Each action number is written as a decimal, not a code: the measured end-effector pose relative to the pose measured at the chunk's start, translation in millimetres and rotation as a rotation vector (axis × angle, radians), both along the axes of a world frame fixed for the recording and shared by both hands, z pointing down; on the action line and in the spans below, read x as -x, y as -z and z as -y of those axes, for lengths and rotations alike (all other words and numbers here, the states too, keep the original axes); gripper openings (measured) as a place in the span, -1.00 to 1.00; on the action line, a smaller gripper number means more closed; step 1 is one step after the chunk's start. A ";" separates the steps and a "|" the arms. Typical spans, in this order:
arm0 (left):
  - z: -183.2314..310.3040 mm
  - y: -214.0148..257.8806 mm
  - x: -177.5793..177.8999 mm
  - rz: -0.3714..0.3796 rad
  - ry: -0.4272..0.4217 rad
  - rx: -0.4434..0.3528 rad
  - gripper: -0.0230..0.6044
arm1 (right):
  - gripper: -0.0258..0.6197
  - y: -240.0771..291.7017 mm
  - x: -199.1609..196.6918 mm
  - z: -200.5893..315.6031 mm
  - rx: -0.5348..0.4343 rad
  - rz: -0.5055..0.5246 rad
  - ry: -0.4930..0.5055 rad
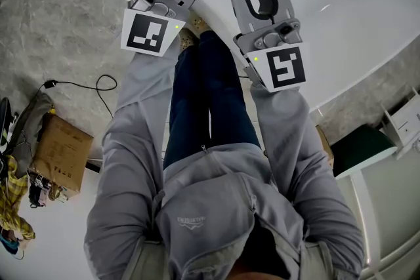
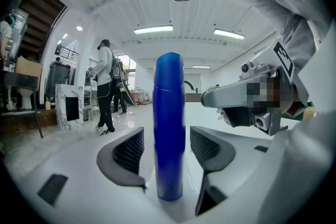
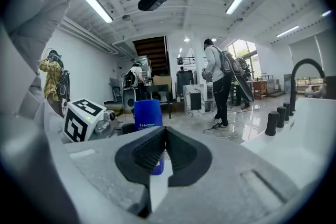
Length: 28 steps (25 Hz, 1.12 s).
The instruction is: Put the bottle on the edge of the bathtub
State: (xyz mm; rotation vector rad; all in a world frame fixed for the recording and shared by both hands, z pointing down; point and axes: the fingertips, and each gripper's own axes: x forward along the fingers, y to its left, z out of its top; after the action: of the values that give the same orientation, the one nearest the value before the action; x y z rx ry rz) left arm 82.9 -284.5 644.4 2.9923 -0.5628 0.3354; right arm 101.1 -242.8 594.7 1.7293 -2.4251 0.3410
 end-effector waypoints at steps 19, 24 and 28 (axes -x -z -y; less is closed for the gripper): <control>-9.2 75.6 37.4 0.055 0.065 0.044 -0.12 | -0.91 99.2 22.1 -25.6 -0.043 -0.025 0.038; -9.3 124.8 62.7 0.032 0.142 0.028 -0.83 | -0.91 134.6 40.9 -23.2 -0.073 -0.016 0.058; -22.0 178.4 82.7 -0.015 0.193 0.028 -0.91 | -0.91 172.8 61.9 -22.5 -0.111 -0.017 0.098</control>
State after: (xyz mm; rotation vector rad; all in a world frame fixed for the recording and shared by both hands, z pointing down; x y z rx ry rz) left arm 0.2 -262.5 466.0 2.8804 -0.8296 0.3033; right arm 39.2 -220.3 421.9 1.6400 -2.5504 0.1823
